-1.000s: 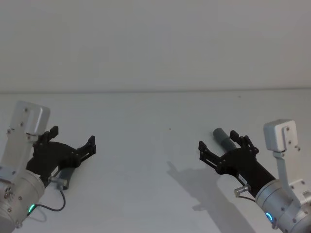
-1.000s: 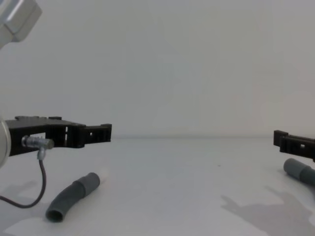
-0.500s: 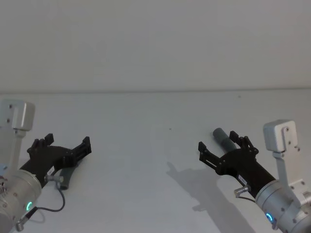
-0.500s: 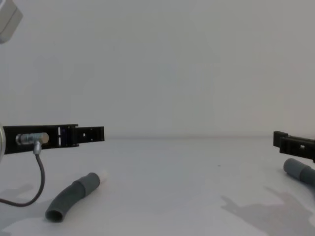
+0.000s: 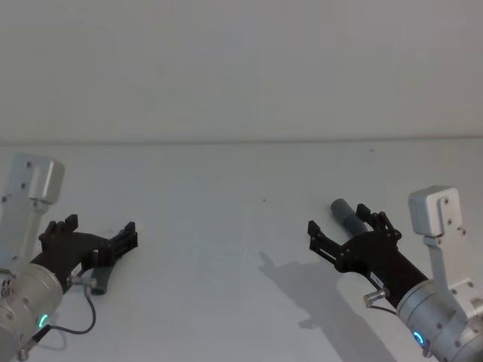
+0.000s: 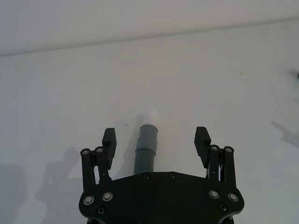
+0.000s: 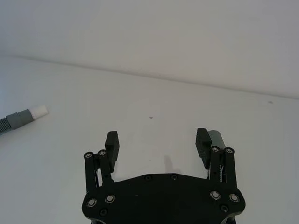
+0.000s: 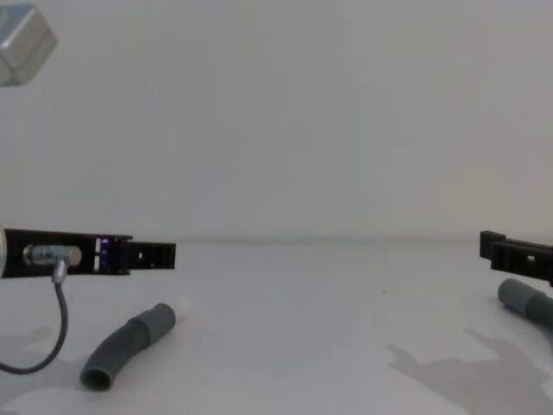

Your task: Use both hands to pick up one end of the pipe from the table, align the ends, and insert them.

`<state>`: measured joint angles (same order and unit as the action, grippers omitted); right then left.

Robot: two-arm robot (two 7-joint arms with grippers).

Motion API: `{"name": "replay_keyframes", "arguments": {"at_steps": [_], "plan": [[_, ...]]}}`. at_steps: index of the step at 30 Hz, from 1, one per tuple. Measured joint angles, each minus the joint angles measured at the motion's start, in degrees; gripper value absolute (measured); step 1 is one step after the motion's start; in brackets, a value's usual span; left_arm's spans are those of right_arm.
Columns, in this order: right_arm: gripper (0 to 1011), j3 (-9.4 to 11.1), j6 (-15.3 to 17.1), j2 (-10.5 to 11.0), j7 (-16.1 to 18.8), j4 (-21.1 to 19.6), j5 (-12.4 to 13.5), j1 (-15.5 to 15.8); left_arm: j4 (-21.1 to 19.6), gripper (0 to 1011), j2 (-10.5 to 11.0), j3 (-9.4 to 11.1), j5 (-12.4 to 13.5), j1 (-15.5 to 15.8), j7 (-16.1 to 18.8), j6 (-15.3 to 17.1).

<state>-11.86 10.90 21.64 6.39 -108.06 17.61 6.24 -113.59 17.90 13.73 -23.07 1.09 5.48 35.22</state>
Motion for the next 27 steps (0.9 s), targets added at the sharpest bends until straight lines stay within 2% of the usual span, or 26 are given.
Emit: {"name": "replay_keyframes", "arguments": {"at_steps": [9, 27], "plan": [[1000, 0.00, 0.02, 0.00, 0.00, -0.01, 0.00, 0.01, -0.15, 1001, 0.92, 1.32, 2.15, 0.43, 0.68, 2.19], [1000, 0.00, 0.02, 0.00, 0.00, 0.00, 0.00, 0.01, 2.27, 1001, -2.57, 0.03, 1.16, -0.59, 1.58, 2.95]]}}
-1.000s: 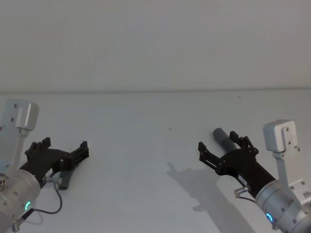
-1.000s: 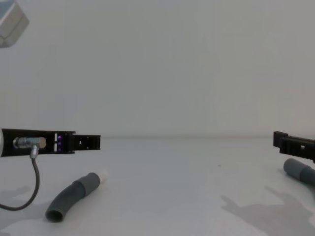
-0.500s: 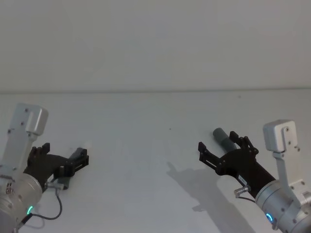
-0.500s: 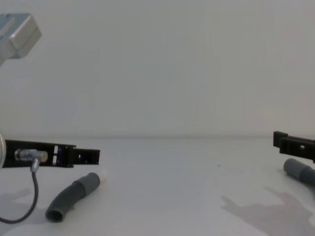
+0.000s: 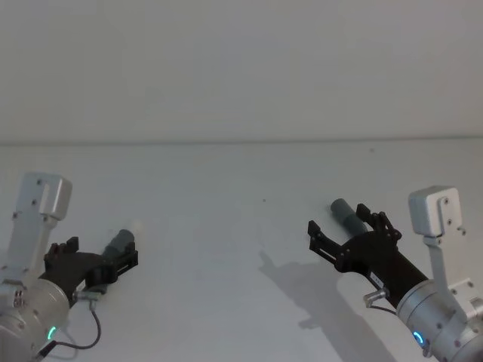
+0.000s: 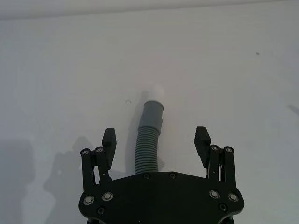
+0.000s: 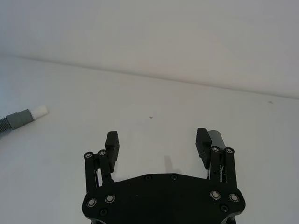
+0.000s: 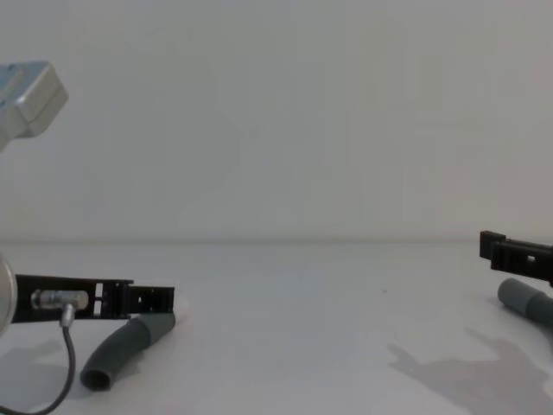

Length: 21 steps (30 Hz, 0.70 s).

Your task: Use both hands to pick up one end of the pipe from the table, align the ends, and insert them.

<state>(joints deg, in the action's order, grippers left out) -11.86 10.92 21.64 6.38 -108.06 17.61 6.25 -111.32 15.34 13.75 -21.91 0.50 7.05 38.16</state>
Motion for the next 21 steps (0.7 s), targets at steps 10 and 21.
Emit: {"name": "replay_keyframes", "arguments": {"at_steps": [10, 21], "plan": [[1000, 0.00, 0.00, 0.00, 0.00, 0.00, 0.00, 0.00, 1.78, 1001, -0.01, 0.66, 1.07, 1.60, -0.31, 0.35], [1000, 0.00, -0.01, 0.00, 0.00, 0.00, 0.00, 0.00, 4.28, 1002, 0.11, 2.08, 2.79, 4.02, -1.15, 0.26]]}}
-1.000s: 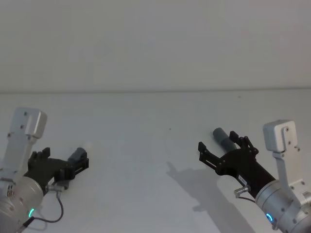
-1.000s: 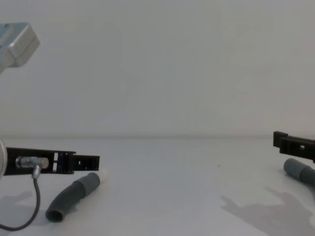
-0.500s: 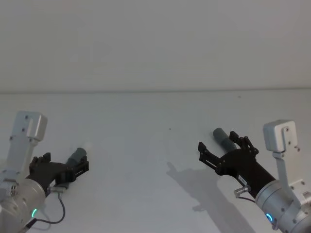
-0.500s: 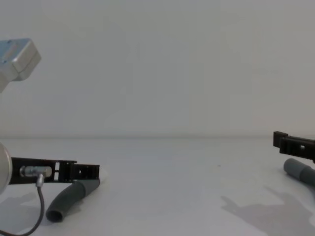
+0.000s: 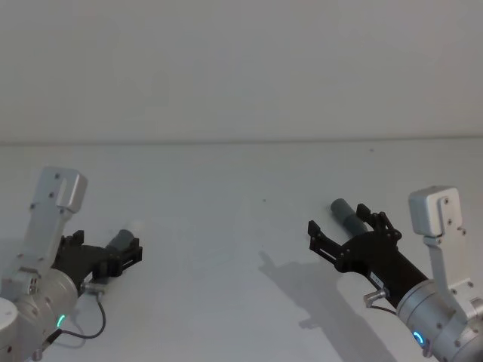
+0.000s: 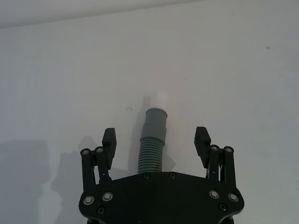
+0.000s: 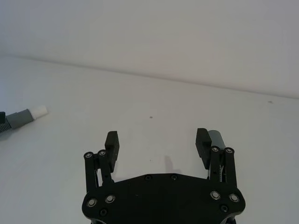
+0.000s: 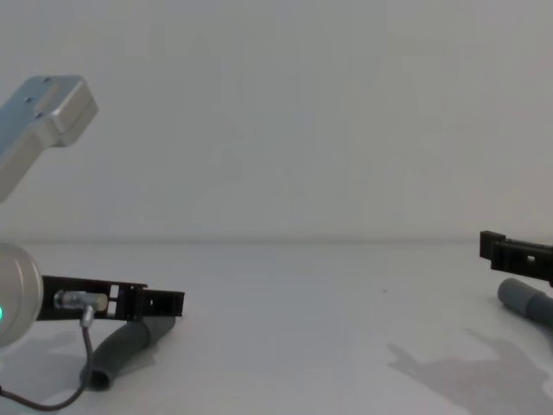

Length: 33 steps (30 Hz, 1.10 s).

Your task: Use both hands to pick up one end of the pipe from the table, align the ends, and insert them.

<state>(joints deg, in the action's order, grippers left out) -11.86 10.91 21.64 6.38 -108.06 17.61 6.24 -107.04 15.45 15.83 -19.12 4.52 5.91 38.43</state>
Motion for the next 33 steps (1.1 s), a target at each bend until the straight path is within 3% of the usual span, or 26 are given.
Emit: {"name": "replay_keyframes", "arguments": {"at_steps": [33], "plan": [[1000, 0.00, 0.00, 0.00, 0.00, 0.00, 0.00, 0.00, 3.58, 1001, -1.51, 0.61, 1.84, 2.40, -0.97, 2.73]]}}
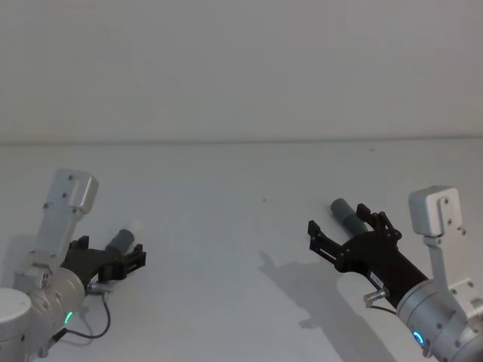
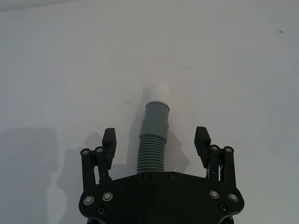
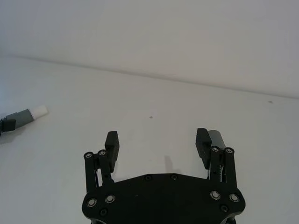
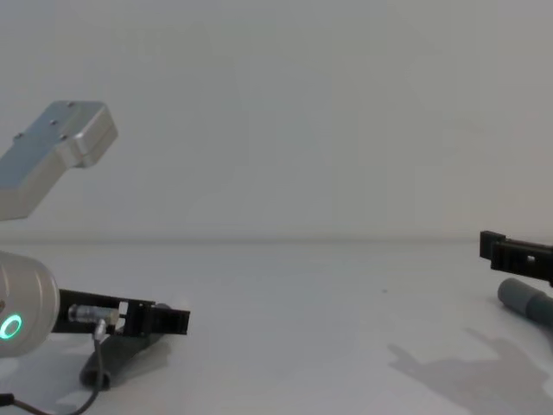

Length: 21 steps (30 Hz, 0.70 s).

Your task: Use both hands to pick up one end of the pipe from the table, align the ends, and insert them.

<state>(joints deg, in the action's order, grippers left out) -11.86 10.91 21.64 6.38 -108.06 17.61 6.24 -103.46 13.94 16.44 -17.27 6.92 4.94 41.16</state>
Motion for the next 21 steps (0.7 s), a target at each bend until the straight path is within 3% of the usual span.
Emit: {"name": "replay_keyframes", "arguments": {"at_steps": [21], "plan": [[1000, 0.00, 0.00, 0.00, 0.00, 0.00, 0.00, 0.00, 2.74, 1001, -1.26, -0.98, -0.39, 1.06, -1.42, 0.26]]}}
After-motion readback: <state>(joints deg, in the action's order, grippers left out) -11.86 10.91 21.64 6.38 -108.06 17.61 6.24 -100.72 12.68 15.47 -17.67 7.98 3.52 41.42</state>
